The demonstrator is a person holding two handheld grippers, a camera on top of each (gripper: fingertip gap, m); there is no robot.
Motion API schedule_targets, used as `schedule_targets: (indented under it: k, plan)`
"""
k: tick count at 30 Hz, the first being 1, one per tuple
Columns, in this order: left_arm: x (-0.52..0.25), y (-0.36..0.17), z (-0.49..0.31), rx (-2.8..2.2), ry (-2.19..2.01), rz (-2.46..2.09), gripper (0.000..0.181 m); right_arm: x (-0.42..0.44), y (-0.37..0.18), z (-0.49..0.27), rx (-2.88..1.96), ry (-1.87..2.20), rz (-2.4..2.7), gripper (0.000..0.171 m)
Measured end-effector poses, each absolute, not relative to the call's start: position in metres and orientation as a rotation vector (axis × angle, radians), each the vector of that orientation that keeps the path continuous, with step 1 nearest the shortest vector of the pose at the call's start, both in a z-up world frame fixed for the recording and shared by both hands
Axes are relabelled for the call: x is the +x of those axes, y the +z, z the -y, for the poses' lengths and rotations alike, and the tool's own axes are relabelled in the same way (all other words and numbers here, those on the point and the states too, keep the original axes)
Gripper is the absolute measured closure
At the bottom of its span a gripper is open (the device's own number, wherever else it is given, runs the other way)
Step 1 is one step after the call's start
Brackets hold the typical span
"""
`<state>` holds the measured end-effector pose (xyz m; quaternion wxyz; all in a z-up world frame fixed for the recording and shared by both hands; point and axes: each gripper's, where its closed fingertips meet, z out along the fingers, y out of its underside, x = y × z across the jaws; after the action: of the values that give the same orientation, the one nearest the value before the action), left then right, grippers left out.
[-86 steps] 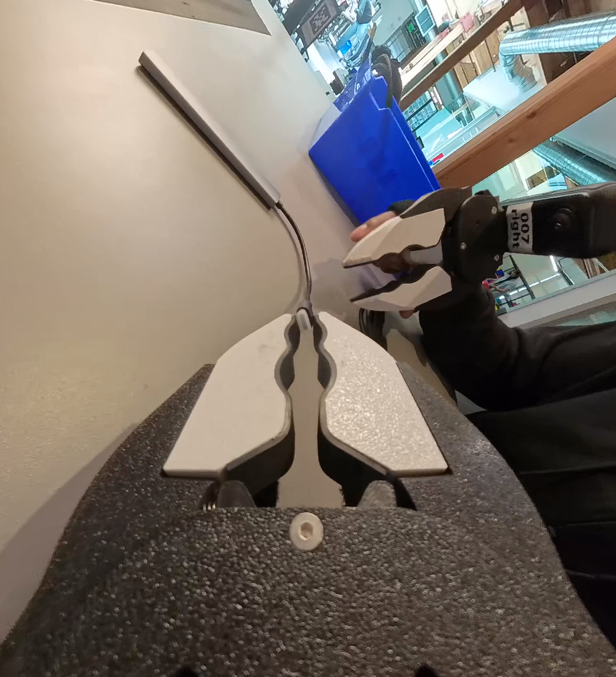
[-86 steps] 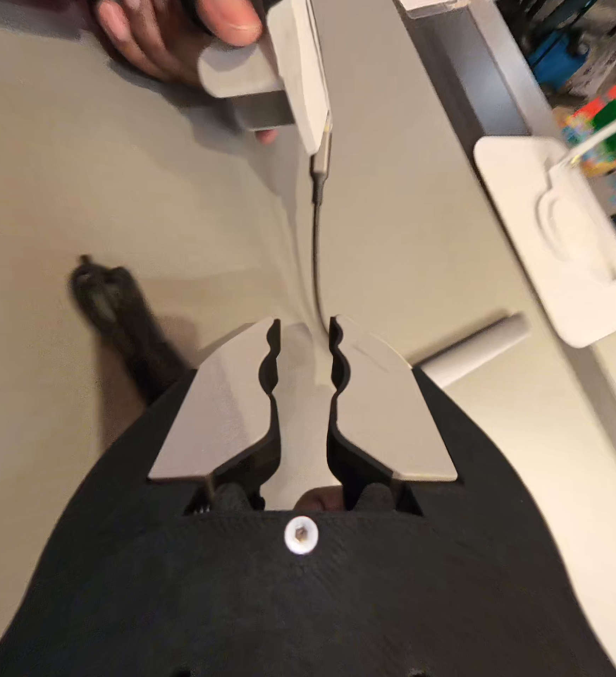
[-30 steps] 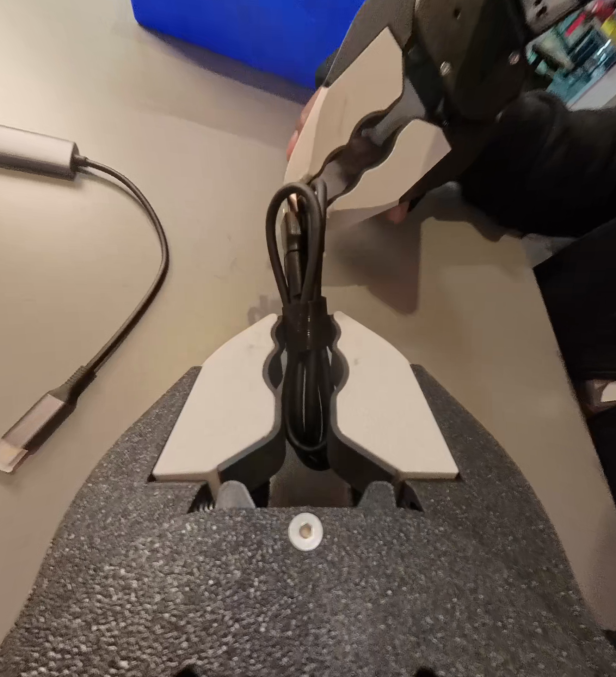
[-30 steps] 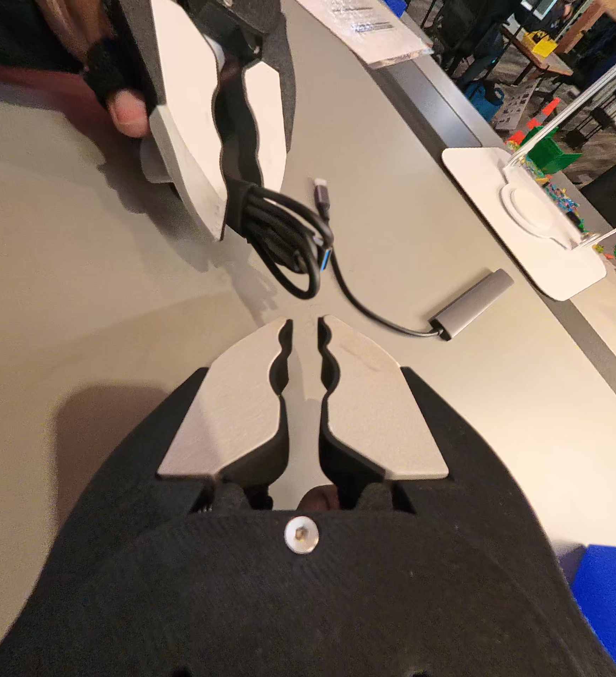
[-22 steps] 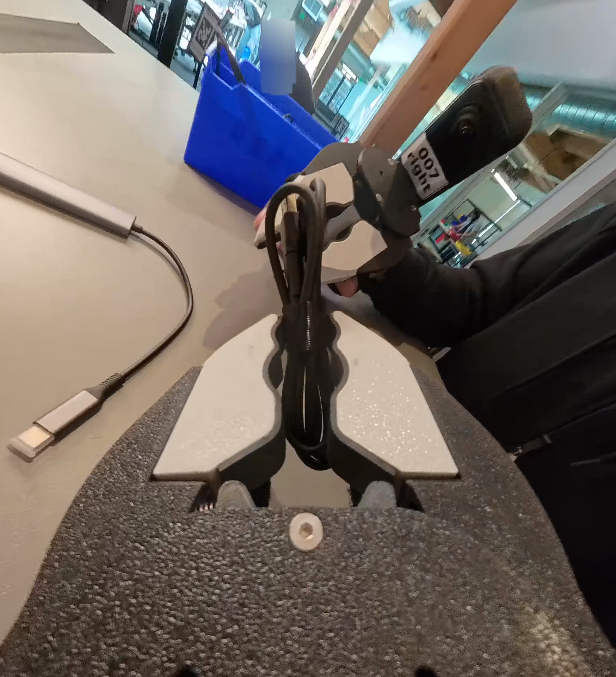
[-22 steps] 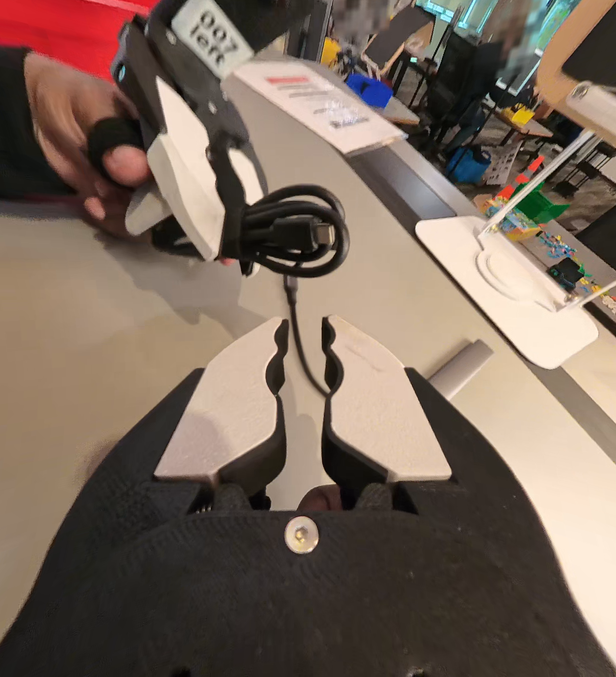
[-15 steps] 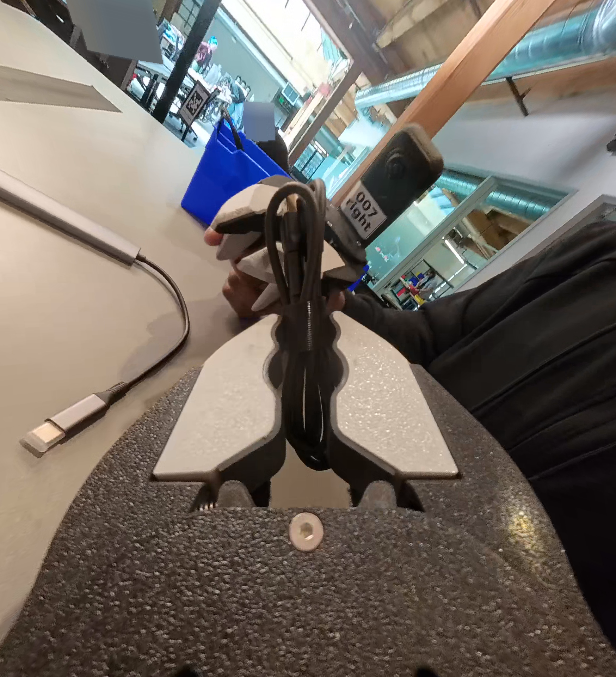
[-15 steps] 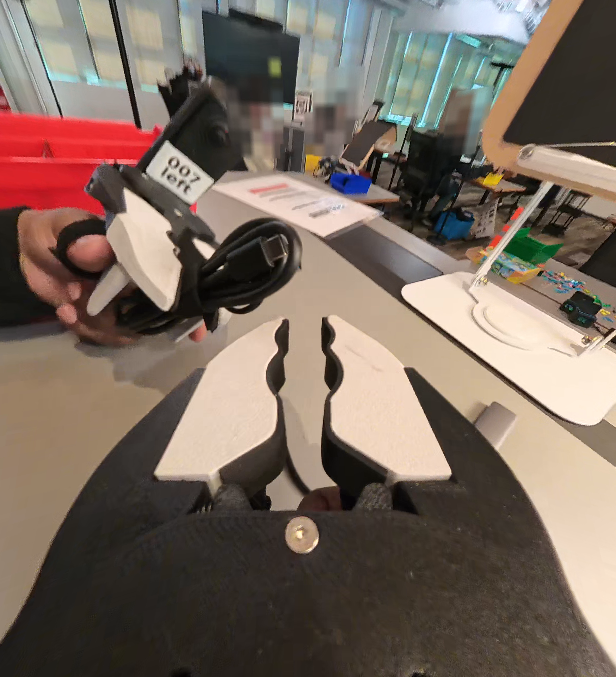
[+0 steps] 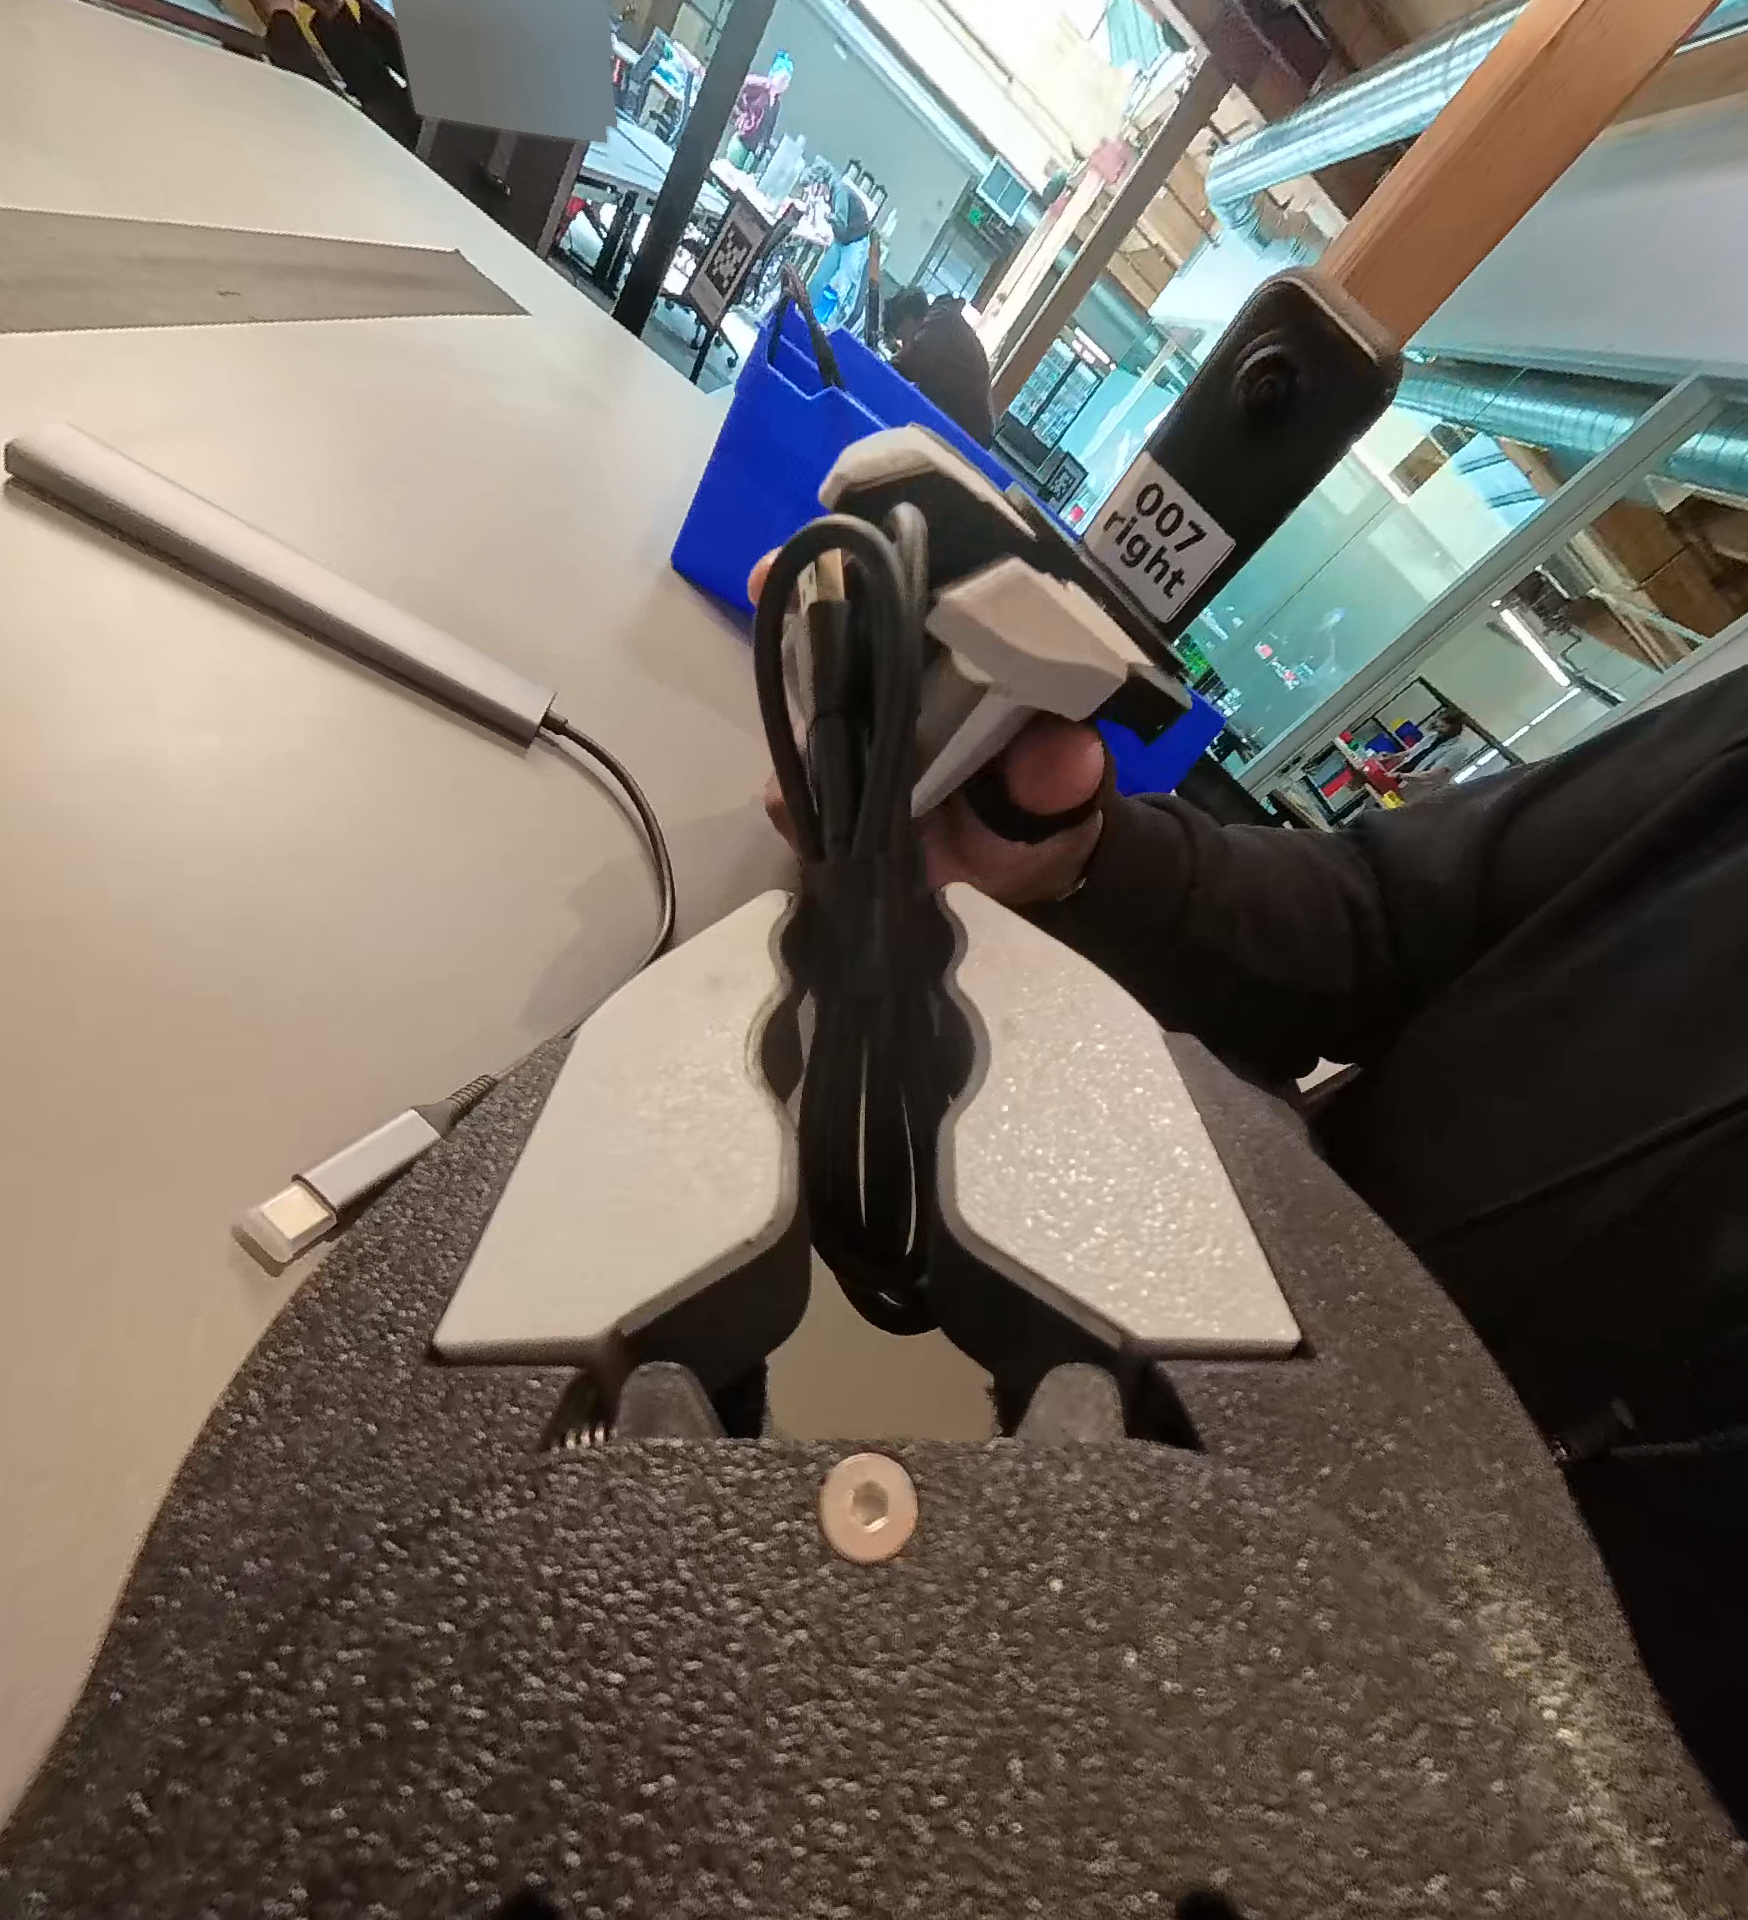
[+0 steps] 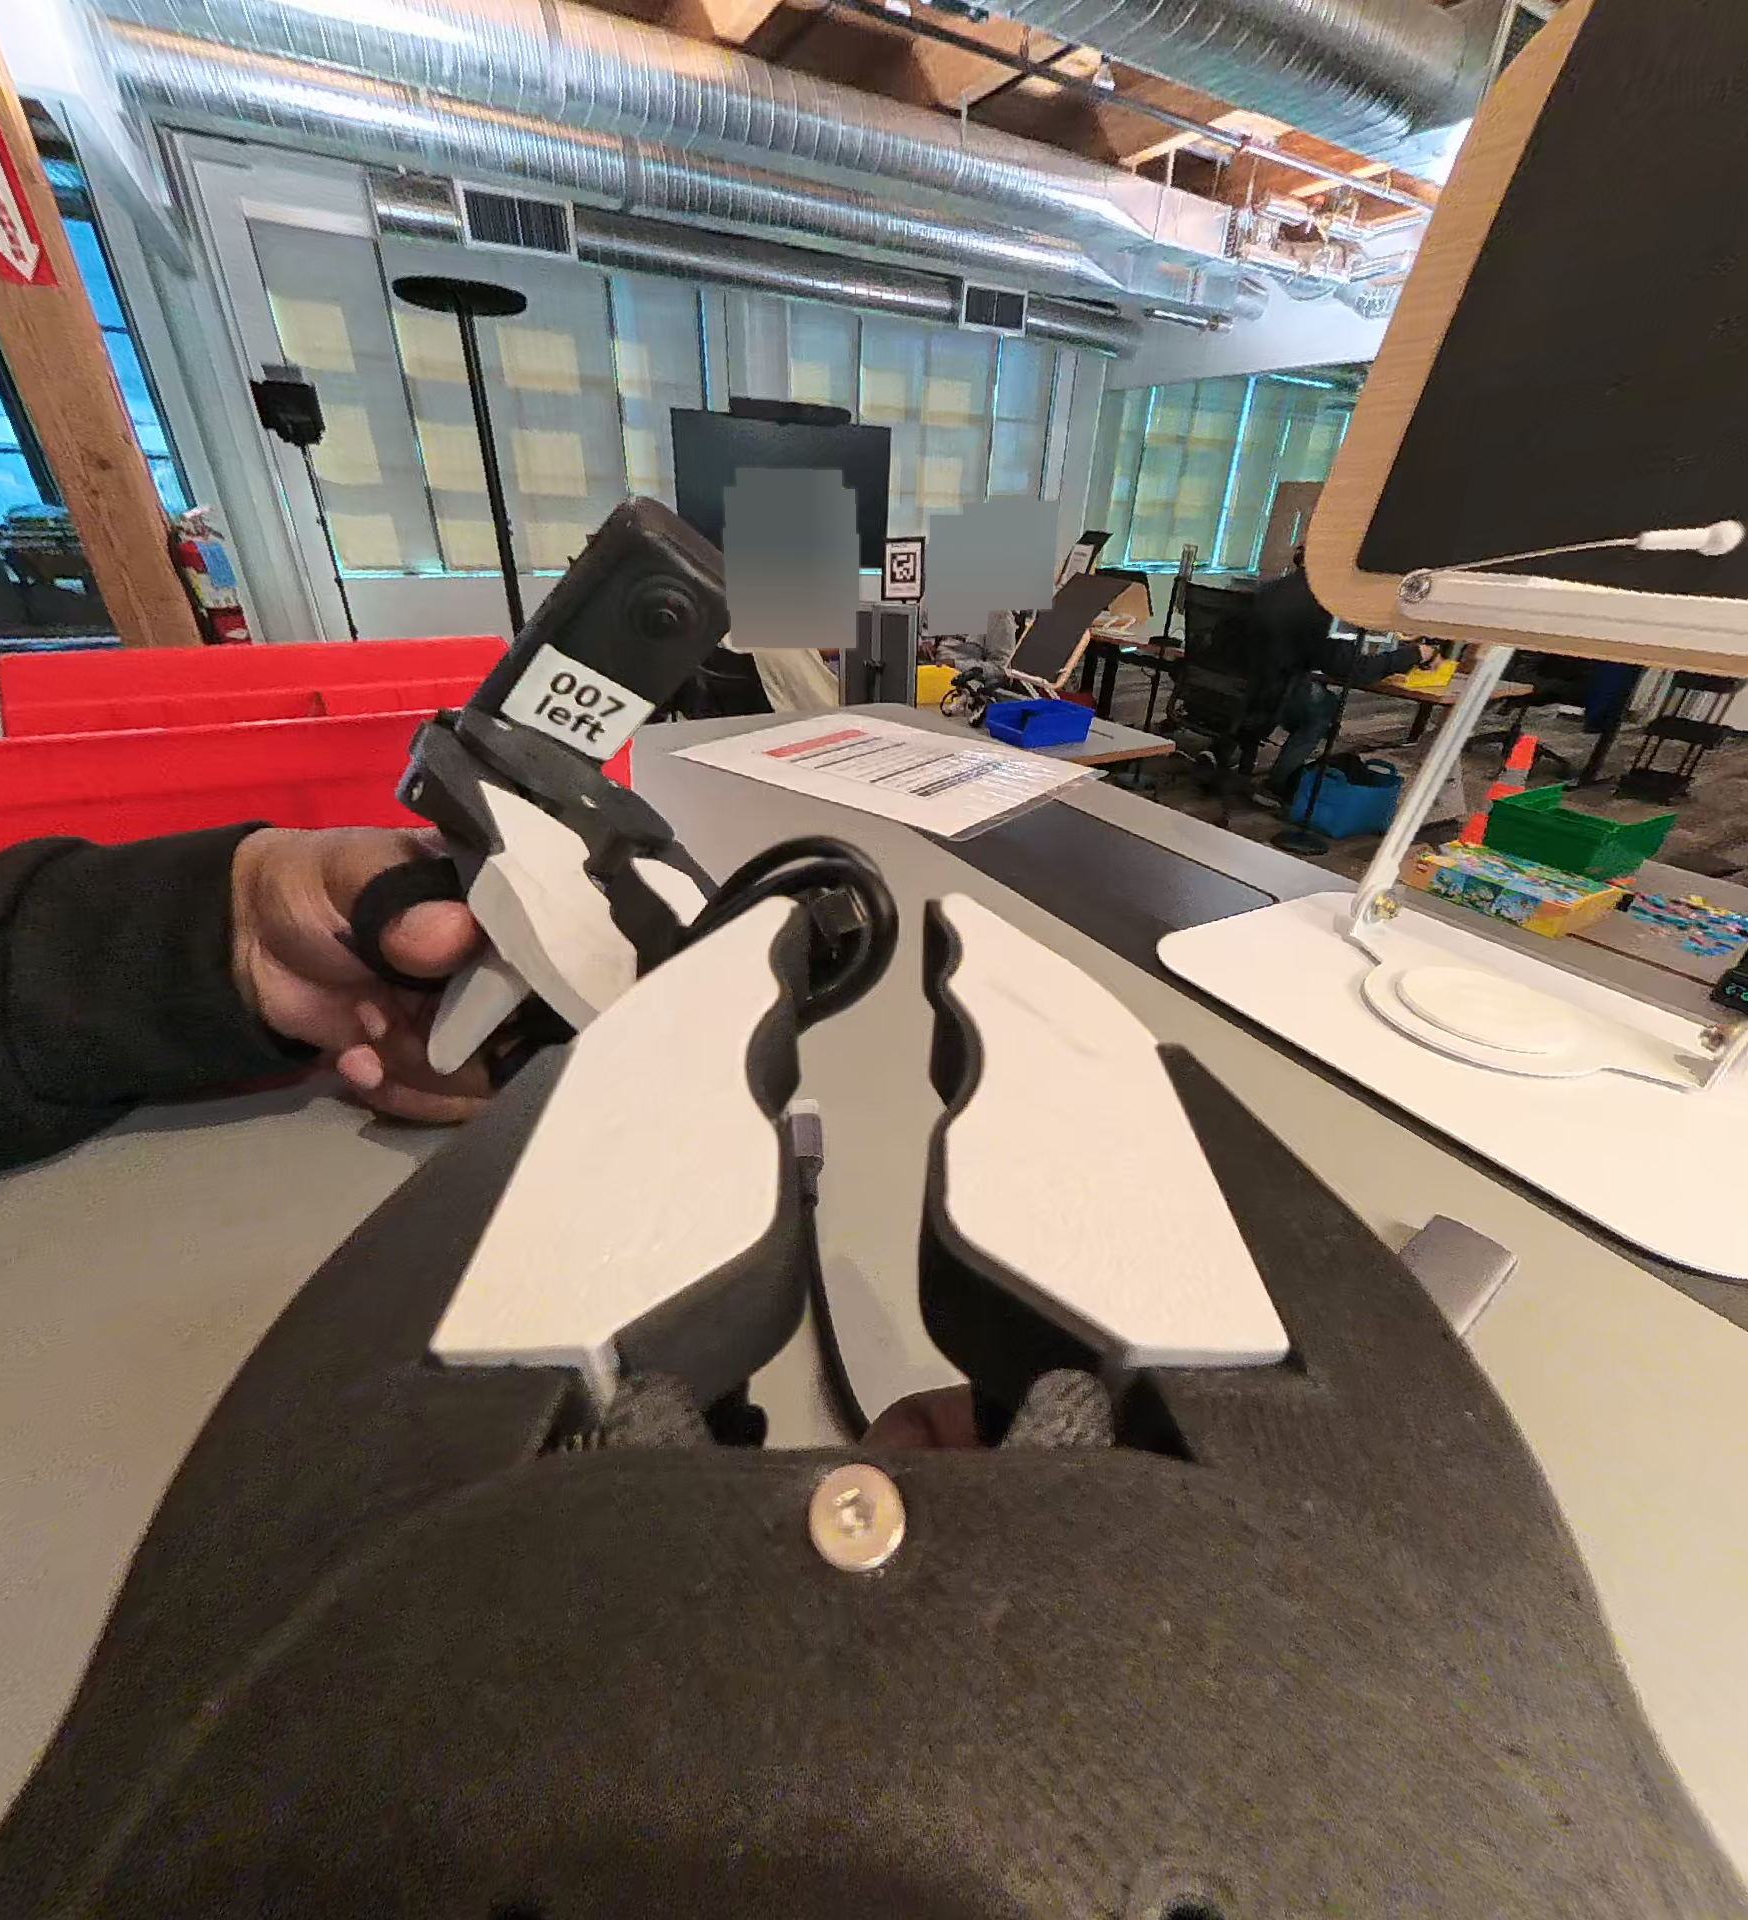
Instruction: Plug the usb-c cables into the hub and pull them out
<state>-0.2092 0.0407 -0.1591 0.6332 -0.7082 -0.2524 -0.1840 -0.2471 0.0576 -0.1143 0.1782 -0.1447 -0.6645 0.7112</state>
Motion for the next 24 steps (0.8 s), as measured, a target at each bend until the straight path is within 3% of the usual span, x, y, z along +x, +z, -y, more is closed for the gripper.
schedule_targets:
  k: [8,24]
  plan:
    - [-0.219,-0.155,-0.035,-1.567,-0.385,0.617,0.160,-0.243,-0.114,-0.060,-0.396,2.041,1.890,0.165]
    - [-0.238,-0.155,-0.024,-1.525,-0.234,0.723,0.162,-0.230,-0.119,-0.050,-0.209,1.862,1.877,0.165]
